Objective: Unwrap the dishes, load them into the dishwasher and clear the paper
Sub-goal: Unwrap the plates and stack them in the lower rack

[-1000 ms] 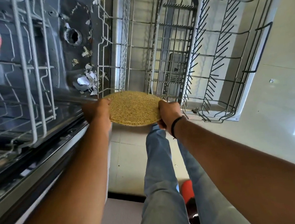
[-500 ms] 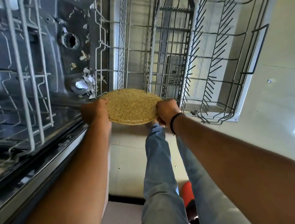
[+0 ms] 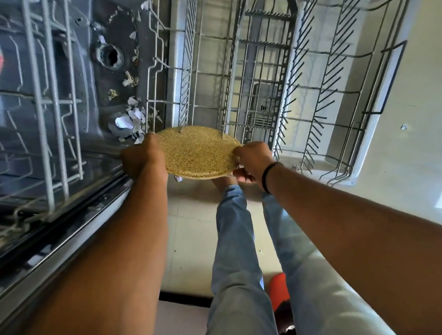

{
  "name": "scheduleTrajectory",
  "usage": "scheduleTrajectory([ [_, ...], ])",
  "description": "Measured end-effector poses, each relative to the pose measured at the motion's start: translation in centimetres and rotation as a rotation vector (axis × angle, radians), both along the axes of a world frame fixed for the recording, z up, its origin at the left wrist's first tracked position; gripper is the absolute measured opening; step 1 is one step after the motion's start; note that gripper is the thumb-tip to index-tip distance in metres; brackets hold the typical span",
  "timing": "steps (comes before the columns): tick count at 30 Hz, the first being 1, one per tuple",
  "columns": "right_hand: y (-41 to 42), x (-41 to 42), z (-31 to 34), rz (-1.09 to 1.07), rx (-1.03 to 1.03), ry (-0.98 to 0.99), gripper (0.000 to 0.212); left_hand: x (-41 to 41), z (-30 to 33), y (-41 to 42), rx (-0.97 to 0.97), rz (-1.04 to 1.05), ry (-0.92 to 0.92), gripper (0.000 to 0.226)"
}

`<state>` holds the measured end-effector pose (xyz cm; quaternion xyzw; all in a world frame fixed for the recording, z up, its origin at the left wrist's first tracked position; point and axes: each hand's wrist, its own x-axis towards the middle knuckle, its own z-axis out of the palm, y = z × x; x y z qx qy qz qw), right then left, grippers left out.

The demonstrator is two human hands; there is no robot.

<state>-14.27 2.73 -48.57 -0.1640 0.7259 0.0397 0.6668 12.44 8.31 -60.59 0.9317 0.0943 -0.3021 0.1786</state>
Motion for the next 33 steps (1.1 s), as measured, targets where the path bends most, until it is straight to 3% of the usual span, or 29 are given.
scheduleTrajectory([
  [3, -0.2, -0.1, 0.7, 0.022, -0.047, 0.033, 0.028, -4.7, 10.3, -3.5, -0.022, -0.041, -0.013, 0.074],
  [5, -0.9, -0.2, 1.8, 0.168, -0.123, 0.118, 0.041, -6.9, 14.8, -4.6, -0.029, -0.102, -0.078, 0.042],
  [7, -2.3, -0.2, 4.7, 0.34, -0.25, 0.185, 0.045, -8.2, 17.8, -4.5, -0.046, -0.125, -0.107, 0.028],
  [10, -4.9, 0.3, 10.6, 0.409, -0.438, 0.196, 0.041, -9.1, 21.8, -5.3, -0.116, -0.251, -0.223, 0.044],
  [13, -7.8, 1.4, 19.1, 0.351, -0.575, 0.107, 0.032, -10.7, 28.9, -7.0, -0.278, -0.415, -0.284, 0.043],
  [15, -9.2, 2.1, 25.2, 0.342, -0.672, 0.038, 0.027, -12.1, 35.0, -7.9, -0.417, -0.485, -0.195, 0.036],
  [19, -10.3, 2.5, 35.2, 0.372, -0.791, -0.105, 0.019, -13.8, 43.9, -8.6, -0.573, -0.63, 0.15, 0.03],
  [23, -10.0, 1.5, 42.5, 0.455, -0.89, -0.216, 0.018, -14.5, 52.1, -8.2, -0.635, -0.717, 0.126, 0.011],
  [31, -11.6, 6.2, 56.7, 0.575, -1.154, -0.457, 0.016, -11.8, 66.7, -5.6, -0.977, -0.363, -0.172, 0.012],
  [33, -10.8, 8.6, 59.4, 0.617, -1.204, -0.52, 0.014, -10.2, 69.2, -4.1, -1.048, -0.255, -0.225, 0.004],
])
